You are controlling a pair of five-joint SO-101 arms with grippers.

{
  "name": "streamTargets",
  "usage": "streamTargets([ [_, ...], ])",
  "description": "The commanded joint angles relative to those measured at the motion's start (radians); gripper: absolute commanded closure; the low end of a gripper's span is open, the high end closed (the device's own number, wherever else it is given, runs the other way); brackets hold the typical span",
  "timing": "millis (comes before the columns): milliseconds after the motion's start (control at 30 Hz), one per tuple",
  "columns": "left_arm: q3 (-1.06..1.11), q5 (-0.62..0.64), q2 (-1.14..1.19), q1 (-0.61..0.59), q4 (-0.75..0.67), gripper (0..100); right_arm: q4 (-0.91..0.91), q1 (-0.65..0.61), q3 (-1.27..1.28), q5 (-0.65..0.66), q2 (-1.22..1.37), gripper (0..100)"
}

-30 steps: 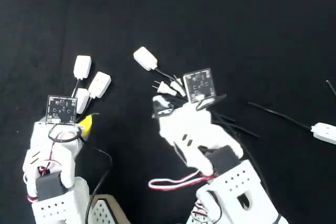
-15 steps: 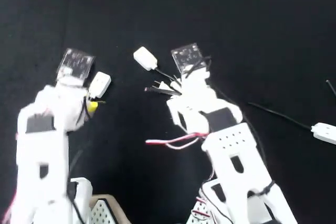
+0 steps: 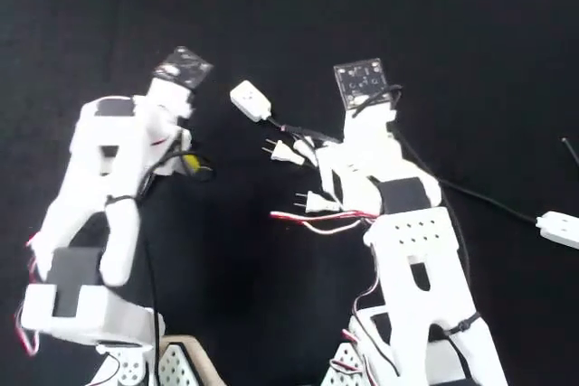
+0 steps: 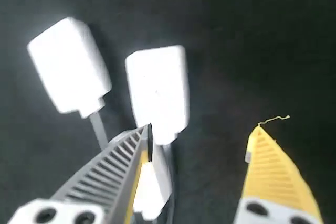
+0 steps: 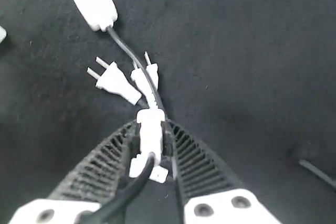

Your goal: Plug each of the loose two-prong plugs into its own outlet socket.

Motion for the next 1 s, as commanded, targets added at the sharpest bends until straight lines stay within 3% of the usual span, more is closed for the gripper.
streamTargets([
  [0,-0.077,0.037,0.026,0.051,0.008,70,-0.015,0.029,-0.036,0.058,0.018,98.6],
  [300,-0.113,0.035,0.043,-0.008,0.003,70,-0.006,0.031,-0.136,0.11,0.214,98.6],
  [467,-0.088,0.035,0.058,0.004,-0.078,70,-0.005,0.031,-0.177,0.121,0.297,98.6],
  [967,-0.208,0.04,0.279,-0.044,-0.106,70,-0.009,0.031,-0.183,0.144,0.315,98.6],
])
